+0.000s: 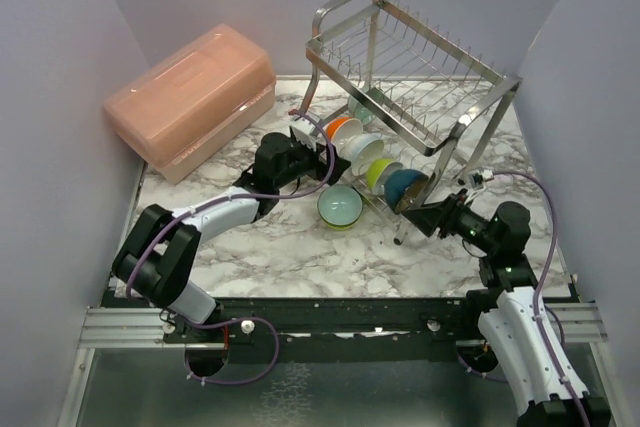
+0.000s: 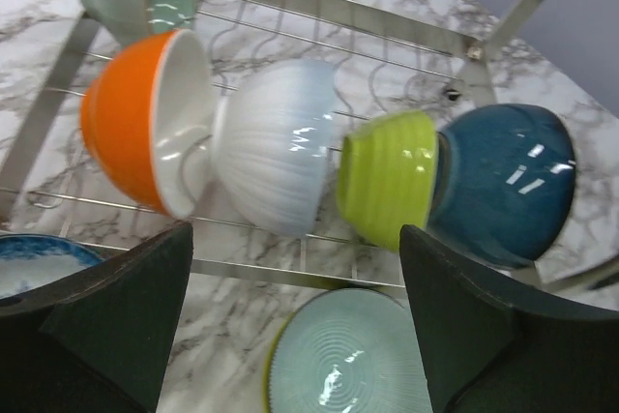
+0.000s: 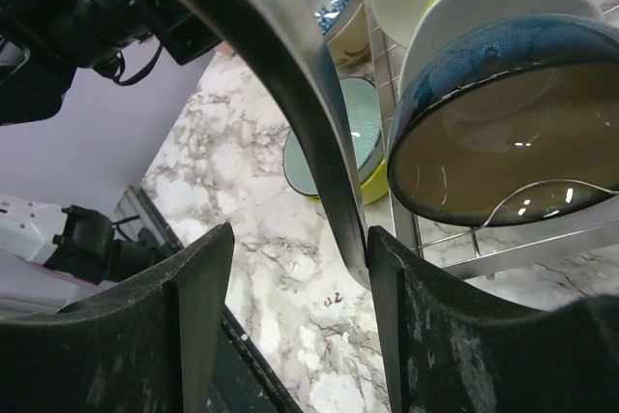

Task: Load the bowls into the dish rack
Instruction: Adjust the dish rack at the center of the board.

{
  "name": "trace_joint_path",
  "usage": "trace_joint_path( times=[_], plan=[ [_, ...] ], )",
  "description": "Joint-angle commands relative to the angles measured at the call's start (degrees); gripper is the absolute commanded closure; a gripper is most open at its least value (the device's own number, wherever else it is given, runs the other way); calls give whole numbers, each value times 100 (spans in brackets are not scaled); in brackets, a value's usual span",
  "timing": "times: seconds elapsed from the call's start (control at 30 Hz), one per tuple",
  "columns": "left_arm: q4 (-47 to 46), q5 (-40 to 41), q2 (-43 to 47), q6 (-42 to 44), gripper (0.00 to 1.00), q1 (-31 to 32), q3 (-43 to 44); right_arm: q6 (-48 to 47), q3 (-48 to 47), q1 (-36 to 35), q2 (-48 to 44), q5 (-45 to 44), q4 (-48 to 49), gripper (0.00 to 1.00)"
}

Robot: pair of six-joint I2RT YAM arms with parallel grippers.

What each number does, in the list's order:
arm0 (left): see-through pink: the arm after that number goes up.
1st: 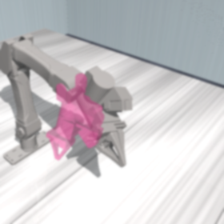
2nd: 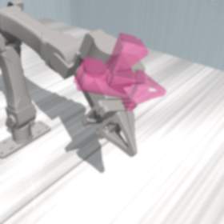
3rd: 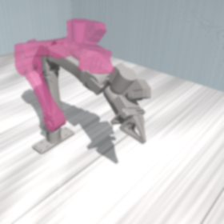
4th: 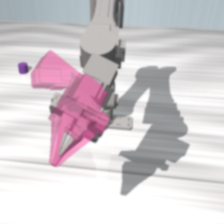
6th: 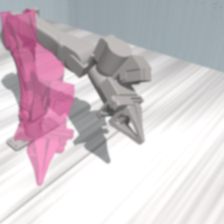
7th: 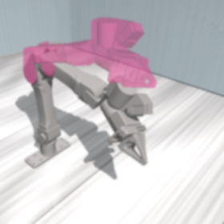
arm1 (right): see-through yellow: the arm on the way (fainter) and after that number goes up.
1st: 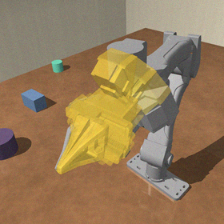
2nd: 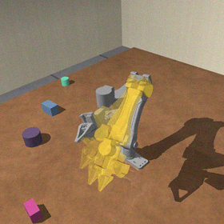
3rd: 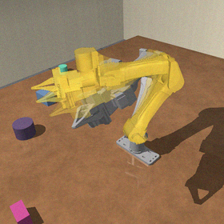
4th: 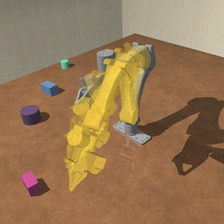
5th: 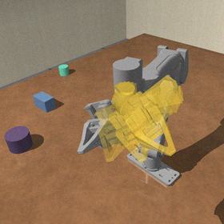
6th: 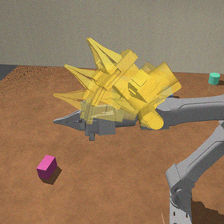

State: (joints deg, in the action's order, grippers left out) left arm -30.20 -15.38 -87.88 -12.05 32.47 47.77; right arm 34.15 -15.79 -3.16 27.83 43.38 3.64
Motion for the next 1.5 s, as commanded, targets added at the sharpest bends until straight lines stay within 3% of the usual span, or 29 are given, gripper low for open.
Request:
trace_joint_path(
  times=[0.0, 0.27, 0.5, 0.7, 1.1, 1.2, 1.33, 1.47],
  plan=[
    [26, -760, 351, -294, 13, 348, -207, 421, -12, -62, 270, 800, 1096, 39],
    [-285, -444, 686, -12, 12, 1351, -359, -164, -464, -62, 219, 113, 88, 29],
    [-726, -62, 464, -47, 14, 1890, -268, -523, -1051, -62, -342, -1715, -1320, 20],
    [-1156, 222, -85, -107, 20, 2356, -168, -912, -1462, -62, -278, -2175, -1285, 21],
    [-1351, 1197, -495, 353, 25, 3020, 13, -1603, -2154, -64, 796, -1935, -602, 37],
    [-1351, 1408, -517, 311, 28, 3112, -49, -1577, -2116, -64, 918, -1508, -152, 45],
    [-1349, 2085, -609, 299, 37, 3338, -183, -1543, -2085, -62, 1003, -1235, 122, 65],
    [-1349, 2739, -751, 282, 38, 3591, -271, -1587, -2086, -62, 916, -1323, 80, 70]
  ],
)
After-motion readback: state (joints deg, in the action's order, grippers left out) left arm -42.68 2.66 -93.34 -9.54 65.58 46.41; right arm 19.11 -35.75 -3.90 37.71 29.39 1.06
